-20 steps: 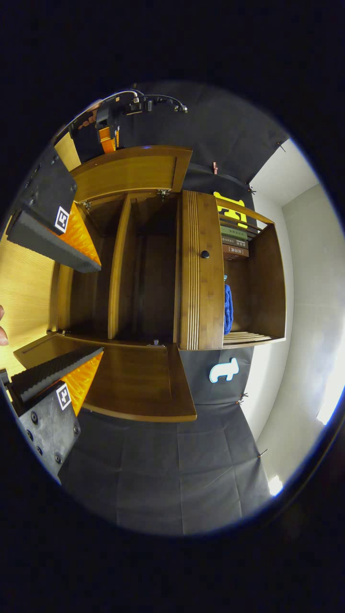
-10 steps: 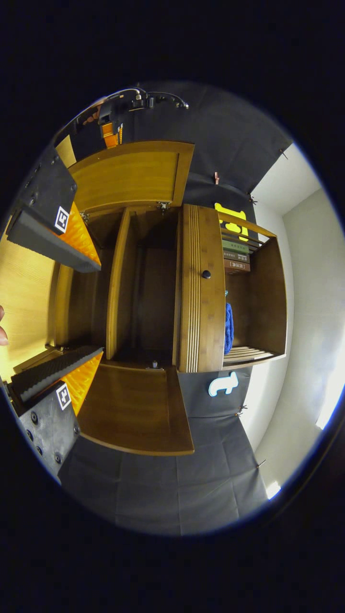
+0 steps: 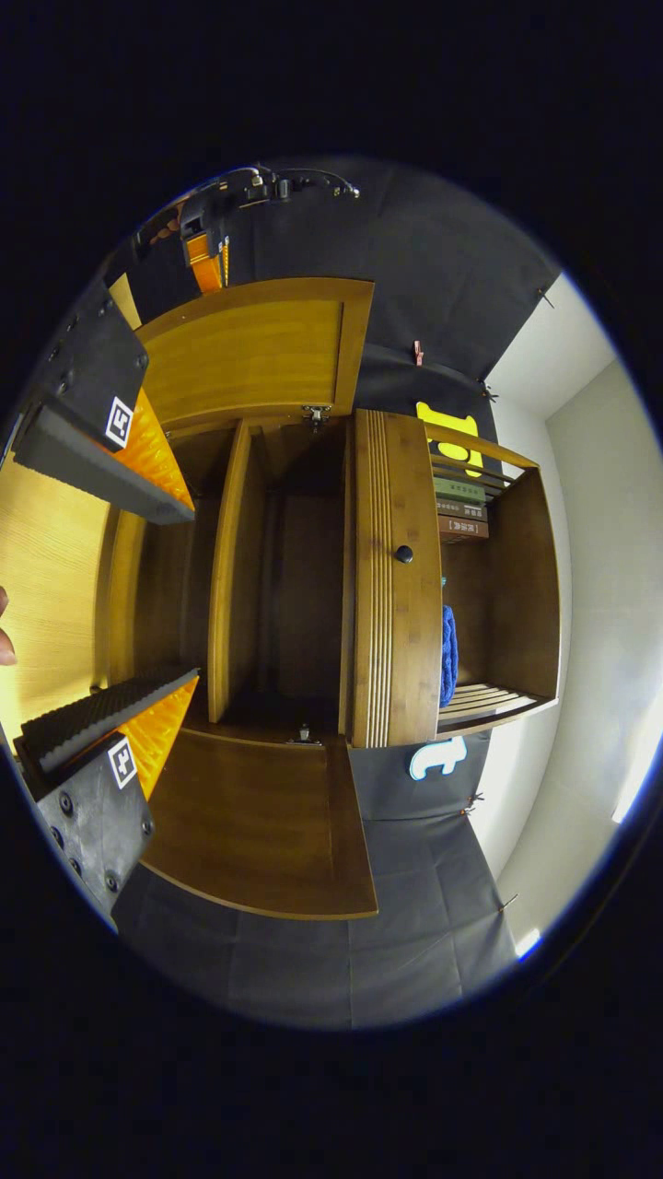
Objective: Open the right door of the double-door shoe cabinet with the right hand, and open the left door with the left hand.
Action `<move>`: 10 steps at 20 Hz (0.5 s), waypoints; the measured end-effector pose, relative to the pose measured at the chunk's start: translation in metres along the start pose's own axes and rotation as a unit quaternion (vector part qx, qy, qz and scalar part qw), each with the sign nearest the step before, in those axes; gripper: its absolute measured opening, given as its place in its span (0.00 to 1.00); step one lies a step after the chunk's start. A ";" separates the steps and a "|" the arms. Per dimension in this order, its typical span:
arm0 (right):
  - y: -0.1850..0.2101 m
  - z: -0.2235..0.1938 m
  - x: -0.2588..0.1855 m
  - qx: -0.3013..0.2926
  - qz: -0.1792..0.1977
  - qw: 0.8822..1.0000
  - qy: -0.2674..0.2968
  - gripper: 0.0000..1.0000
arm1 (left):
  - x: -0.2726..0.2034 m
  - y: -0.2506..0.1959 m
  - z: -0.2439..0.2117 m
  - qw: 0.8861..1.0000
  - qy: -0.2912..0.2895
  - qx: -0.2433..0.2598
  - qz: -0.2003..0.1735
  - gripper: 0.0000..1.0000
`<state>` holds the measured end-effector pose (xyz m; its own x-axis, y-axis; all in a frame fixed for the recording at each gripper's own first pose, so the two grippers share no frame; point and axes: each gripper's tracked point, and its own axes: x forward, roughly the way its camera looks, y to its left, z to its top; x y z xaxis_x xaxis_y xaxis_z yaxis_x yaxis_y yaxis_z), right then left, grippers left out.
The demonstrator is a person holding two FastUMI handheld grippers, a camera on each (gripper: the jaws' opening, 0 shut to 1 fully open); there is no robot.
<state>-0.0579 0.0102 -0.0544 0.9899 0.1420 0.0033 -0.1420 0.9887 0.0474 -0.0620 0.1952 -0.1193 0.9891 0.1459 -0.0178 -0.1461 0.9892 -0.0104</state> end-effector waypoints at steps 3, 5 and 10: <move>0.002 0.000 0.001 -0.004 0.003 1.000 0.006 0.98 | -0.012 0.004 0.000 1.000 0.001 -0.007 0.012 0.14; 0.003 0.000 0.004 -0.008 0.008 1.000 0.008 0.98 | -0.021 0.006 0.003 1.000 -0.001 -0.007 0.017 0.16; 0.011 0.000 0.010 0.007 0.020 1.000 0.004 0.98 | -0.044 -0.003 0.017 1.000 -0.015 -0.007 0.007 0.48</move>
<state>-0.0497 0.0226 -0.0540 0.9835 0.1810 -0.0022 -0.1806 0.9817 0.0610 -0.1052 0.1859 -0.1016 0.9870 0.1599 0.0126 -0.1596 0.9869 -0.0233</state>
